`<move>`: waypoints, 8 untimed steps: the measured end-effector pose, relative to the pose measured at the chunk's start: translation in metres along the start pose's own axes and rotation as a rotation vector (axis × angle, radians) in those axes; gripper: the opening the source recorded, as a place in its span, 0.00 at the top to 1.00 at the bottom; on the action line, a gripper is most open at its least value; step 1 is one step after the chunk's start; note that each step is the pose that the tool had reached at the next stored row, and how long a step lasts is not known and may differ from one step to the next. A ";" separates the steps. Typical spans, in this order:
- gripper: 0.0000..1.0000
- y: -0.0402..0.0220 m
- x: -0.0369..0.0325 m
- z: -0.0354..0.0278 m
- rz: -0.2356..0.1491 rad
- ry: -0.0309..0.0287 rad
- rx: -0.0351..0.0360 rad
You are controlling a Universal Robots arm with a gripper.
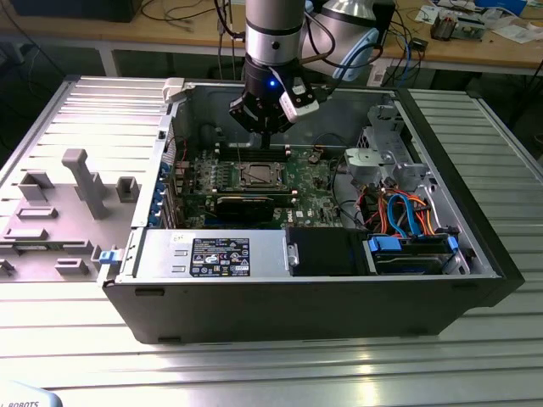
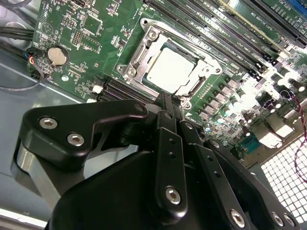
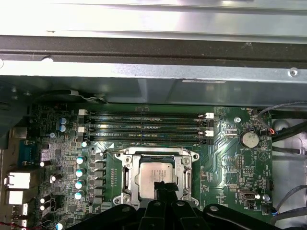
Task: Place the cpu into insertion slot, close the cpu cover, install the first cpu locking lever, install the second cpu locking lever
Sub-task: 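Install the first cpu locking lever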
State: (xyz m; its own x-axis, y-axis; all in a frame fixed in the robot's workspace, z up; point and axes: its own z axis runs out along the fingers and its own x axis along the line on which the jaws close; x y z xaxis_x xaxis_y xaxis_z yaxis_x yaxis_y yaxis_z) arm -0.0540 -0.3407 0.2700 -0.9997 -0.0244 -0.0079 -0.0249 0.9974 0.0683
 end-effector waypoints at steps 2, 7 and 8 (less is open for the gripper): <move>0.89 0.0000 0.0000 0.0000 0.000 0.0001 0.0000; 0.89 0.0000 0.0000 0.0000 -0.004 0.0003 0.0000; 0.89 0.0000 0.0000 0.0000 -0.024 0.0017 -0.0001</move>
State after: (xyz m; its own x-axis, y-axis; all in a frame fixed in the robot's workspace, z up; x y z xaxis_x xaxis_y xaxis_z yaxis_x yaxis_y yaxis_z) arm -0.0539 -0.3407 0.2700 -0.9988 -0.0484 -0.0078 -0.0488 0.9965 0.0683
